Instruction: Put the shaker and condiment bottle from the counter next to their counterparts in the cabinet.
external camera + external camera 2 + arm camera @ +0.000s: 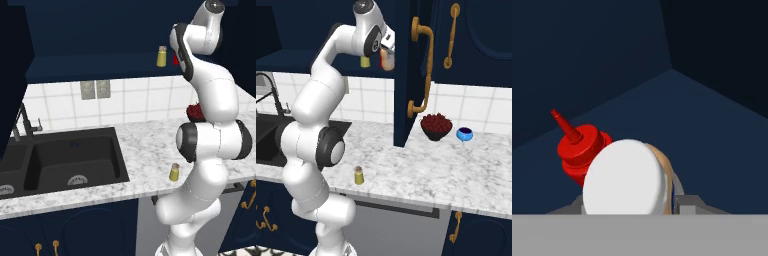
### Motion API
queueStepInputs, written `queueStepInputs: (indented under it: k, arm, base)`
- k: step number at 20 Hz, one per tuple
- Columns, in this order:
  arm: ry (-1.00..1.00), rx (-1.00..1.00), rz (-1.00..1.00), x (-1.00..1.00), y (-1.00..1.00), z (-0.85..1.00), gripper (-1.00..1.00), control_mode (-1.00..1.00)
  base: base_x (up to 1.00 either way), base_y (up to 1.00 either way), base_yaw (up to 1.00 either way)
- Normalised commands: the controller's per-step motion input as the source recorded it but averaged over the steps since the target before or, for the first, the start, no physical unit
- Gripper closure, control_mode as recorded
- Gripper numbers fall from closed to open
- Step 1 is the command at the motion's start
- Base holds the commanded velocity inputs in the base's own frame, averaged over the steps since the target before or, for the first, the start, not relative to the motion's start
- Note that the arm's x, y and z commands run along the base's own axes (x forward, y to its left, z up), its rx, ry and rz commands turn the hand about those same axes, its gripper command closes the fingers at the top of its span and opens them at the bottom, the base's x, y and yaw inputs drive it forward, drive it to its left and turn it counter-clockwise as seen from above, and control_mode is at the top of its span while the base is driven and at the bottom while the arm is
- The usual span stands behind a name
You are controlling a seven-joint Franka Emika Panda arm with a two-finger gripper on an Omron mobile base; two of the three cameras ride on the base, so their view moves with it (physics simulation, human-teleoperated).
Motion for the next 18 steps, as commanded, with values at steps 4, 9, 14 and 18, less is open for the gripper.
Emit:
queueStepInputs:
  k: [4, 9, 14, 18]
  arm:
    - [0.02, 0.05, 0.00, 0.23, -0.21, -0.16, -1.00, -1.00]
    - [0.00, 0.01, 0.00, 0.15, -0.16, -0.10, -1.00, -1.00]
    - [-0.02, 0.00, 0.05, 0.00, 0.00, 0.00, -1.00, -1.00]
    - [-0.10, -0.10, 0.12, 0.00, 0.03, 0.00, -1.00, -1.00]
  base:
    - [0.00, 0.00, 0.00]
    - [0.00, 0.00, 0.00]
    - [0.00, 0.00, 0.00]
    - [0.00, 0.00, 0.00]
